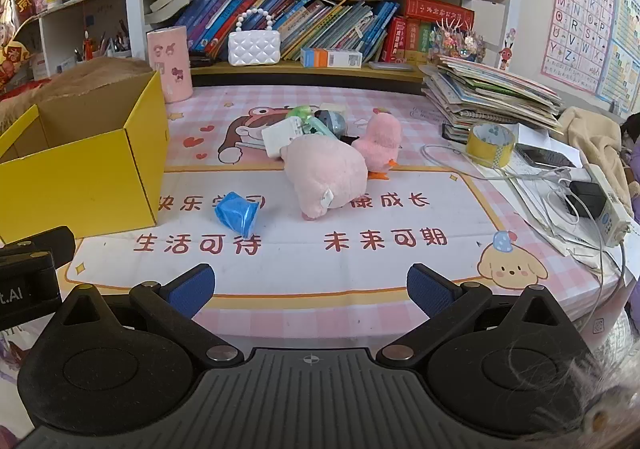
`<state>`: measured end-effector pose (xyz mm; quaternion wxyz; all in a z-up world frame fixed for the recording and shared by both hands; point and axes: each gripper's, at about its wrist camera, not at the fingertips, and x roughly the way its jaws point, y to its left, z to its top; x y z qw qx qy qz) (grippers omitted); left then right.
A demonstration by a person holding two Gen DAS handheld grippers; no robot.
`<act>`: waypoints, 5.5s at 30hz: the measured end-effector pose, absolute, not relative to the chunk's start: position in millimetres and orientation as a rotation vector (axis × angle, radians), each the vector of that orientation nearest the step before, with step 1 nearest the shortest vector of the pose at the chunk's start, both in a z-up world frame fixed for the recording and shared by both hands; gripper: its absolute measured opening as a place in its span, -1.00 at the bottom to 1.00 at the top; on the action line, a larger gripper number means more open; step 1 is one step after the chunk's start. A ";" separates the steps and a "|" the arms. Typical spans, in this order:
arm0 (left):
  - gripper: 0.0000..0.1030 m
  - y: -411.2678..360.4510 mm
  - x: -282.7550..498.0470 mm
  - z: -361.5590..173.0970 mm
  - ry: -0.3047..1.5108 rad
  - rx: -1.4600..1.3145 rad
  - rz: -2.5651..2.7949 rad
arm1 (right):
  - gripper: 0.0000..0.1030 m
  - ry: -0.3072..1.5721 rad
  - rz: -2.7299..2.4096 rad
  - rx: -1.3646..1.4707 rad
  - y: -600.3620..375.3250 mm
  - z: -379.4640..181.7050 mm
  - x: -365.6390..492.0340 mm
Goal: Organize objects
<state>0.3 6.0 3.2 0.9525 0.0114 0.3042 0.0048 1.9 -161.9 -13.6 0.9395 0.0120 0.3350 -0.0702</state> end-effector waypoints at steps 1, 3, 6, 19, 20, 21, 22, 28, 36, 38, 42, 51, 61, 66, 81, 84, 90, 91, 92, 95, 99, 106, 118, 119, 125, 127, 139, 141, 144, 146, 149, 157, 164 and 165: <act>1.00 5.3 0.5 2.4 0.619 0.022 0.011 | 1.00 0.684 -0.143 0.025 -161.9 -13.5 2.1; 1.00 5.3 0.5 2.5 0.619 0.021 0.011 | 1.00 0.684 -0.144 0.022 -161.5 -14.0 1.9; 1.00 5.5 0.5 4.1 0.620 0.018 0.010 | 1.00 0.681 -0.147 0.017 -161.1 -12.4 2.0; 1.00 3.2 1.1 4.6 0.619 0.032 0.003 | 1.00 0.673 -0.155 0.024 -160.9 -13.4 0.4; 1.00 4.5 1.0 3.2 0.618 0.031 0.004 | 1.00 0.673 -0.156 0.024 -160.8 -13.3 0.4; 1.00 5.8 0.6 2.2 0.618 0.030 0.005 | 1.00 0.673 -0.156 0.024 -160.8 -13.1 0.5; 1.00 6.0 0.7 2.0 0.618 0.030 0.006 | 1.00 0.672 -0.155 0.023 -160.7 -13.3 0.6; 1.00 7.5 0.6 0.8 0.621 0.025 0.012 | 1.00 0.673 -0.148 0.021 -158.7 -14.1 1.0; 1.00 6.9 -0.1 0.4 0.622 0.027 0.011 | 1.00 0.674 -0.148 0.022 -159.1 -13.9 1.0; 1.00 6.5 0.0 0.5 0.623 0.028 0.010 | 1.00 0.672 -0.149 0.021 -159.1 -14.0 0.4; 1.00 6.3 0.0 0.5 0.624 0.028 0.011 | 1.00 0.671 -0.147 0.021 -159.8 -14.6 -0.3; 1.00 6.4 0.1 0.7 0.624 0.028 0.010 | 1.00 0.672 -0.148 0.022 -159.5 -14.2 -0.3; 1.00 7.8 -2.8 -0.9 0.625 0.010 0.013 | 1.00 0.667 -0.140 0.022 -160.1 -14.9 -2.5; 1.00 8.3 -4.8 0.9 0.622 0.007 0.018 | 1.00 0.664 -0.134 0.023 -160.0 -14.0 -4.6; 1.00 9.9 -3.9 2.1 0.627 -0.011 0.003 | 1.00 0.664 -0.131 0.026 -159.2 -13.3 -4.1; 1.00 10.7 -2.5 1.6 0.634 -0.018 0.008 | 1.00 0.666 -0.128 0.023 -159.6 -13.7 -3.3; 1.00 10.1 2.5 0.4 0.644 -0.018 0.025 | 1.00 0.676 -0.122 0.011 -160.7 -13.7 2.7; 1.00 10.3 2.4 0.3 0.644 -0.017 0.025 | 1.00 0.678 -0.123 0.010 -160.8 -13.9 3.8; 1.00 10.4 2.4 0.3 0.644 -0.017 0.023 | 1.00 0.681 -0.124 0.008 -160.8 -14.1 5.0; 1.00 9.0 6.0 -0.1 0.649 -0.016 0.018 | 1.00 0.692 -0.130 0.001 -160.4 -15.1 10.3; 1.00 5.5 12.5 -0.5 0.655 -0.017 0.017 | 1.00 0.696 -0.126 0.002 -162.7 -15.7 14.4; 1.00 -2.1 23.6 -3.6 0.670 -0.014 0.018 | 1.00 0.707 -0.110 0.004 -170.6 -17.5 28.1; 1.00 -7.9 49.1 -12.8 0.709 -0.074 0.054 | 1.00 0.733 -0.079 0.040 -193.0 -21.5 62.2; 1.00 -8.7 51.3 -13.5 0.713 -0.077 0.059 | 0.99 0.731 -0.068 0.045 -195.1 -21.7 65.4; 1.00 -11.2 69.8 -21.2 0.766 -0.128 0.089 | 0.94 0.721 0.011 0.044 -202.1 -20.3 87.7; 1.00 -11.4 75.5 -23.7 0.783 -0.151 0.103 | 0.87 0.718 0.044 0.048 -204.6 -19.5 95.5; 1.00 -28.5 96.5 -27.2 0.820 -0.176 0.192 | 0.85 0.763 0.094 0.004 -221.6 -31.7 155.5; 1.00 -34.1 99.3 -27.6 0.830 -0.170 0.183 | 0.85 0.766 0.088 -0.021 -224.9 -36.3 164.8; 0.99 -44.2 105.0 -30.0 0.850 -0.160 0.147 | 0.85 0.783 0.102 -0.045 -229.9 -43.5 178.6; 0.97 -52.7 109.5 -32.5 0.866 -0.146 0.124 | 0.70 0.797 0.141 -0.050 -234.3 -47.6 186.0; 0.93 -63.9 115.6 -35.0 0.867 -0.140 0.088 | 0.30 0.804 0.178 -0.072 -241.3 -49.4 191.2; 0.51 -92.6 143.4 -54.7 0.895 -0.131 0.006 | 0.15 0.744 0.221 0.052 -269.0 -23.7 180.7; 0.06 -119.8 161.2 -75.5 0.927 -0.025 -0.020 | 0.16 0.690 0.233 0.068 -279.6 -4.6 173.1; -0.04 -121.5 161.4 -78.1 0.933 -0.014 -0.018 | 0.16 0.687 0.233 0.067 -280.1 -3.7 172.8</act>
